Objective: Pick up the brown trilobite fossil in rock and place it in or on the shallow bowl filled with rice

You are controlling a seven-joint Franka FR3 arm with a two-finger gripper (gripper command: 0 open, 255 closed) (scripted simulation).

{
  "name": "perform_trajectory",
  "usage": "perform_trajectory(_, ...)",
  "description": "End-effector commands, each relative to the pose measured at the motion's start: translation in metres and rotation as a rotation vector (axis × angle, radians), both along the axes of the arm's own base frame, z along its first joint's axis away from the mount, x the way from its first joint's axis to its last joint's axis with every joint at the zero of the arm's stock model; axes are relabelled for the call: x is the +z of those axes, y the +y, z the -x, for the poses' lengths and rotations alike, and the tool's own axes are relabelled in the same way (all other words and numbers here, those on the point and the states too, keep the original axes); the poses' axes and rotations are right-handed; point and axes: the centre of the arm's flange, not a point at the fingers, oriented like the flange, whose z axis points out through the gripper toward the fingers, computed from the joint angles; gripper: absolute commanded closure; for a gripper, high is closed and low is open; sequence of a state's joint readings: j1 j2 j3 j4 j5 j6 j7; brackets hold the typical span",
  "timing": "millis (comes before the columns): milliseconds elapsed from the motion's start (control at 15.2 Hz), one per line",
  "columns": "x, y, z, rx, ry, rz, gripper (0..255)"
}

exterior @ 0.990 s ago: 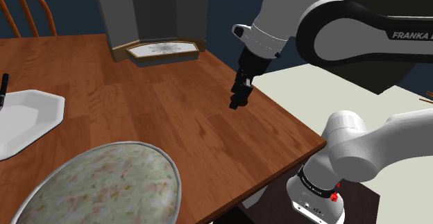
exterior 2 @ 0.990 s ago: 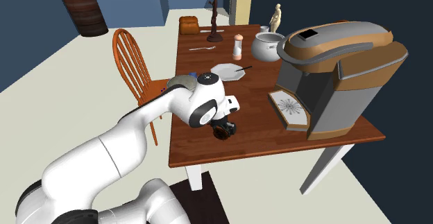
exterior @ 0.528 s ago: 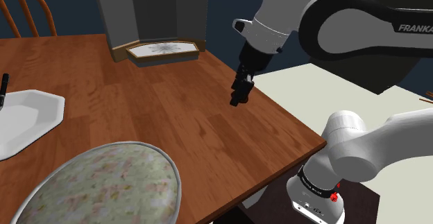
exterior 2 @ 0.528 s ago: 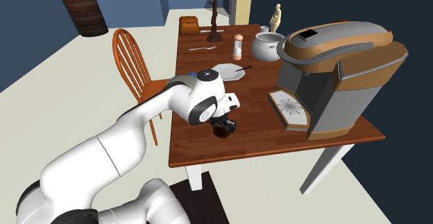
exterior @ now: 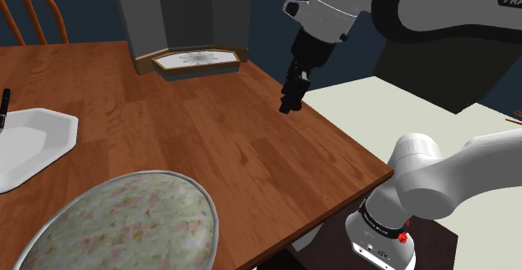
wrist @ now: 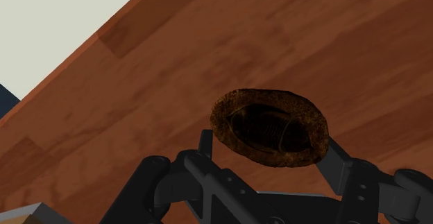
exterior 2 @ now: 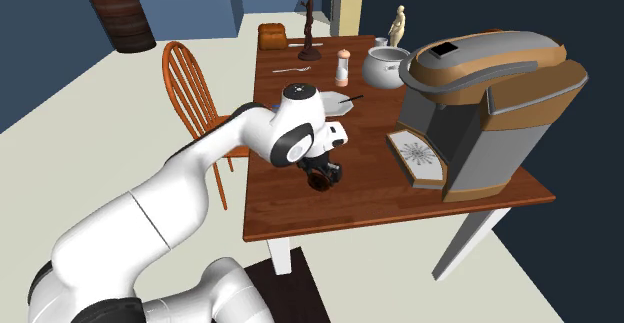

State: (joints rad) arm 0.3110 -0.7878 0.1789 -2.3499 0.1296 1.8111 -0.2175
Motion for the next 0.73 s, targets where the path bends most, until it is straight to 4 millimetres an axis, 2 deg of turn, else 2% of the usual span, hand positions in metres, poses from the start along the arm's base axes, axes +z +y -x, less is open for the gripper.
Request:
perform_trajectory(0, 0.011, -0.001, 0.001, 0.0, 0.0, 0.0, 255)
perform_trajectory(660, 0.064, -0.001, 0.001, 0.0, 0.0, 0.0, 255)
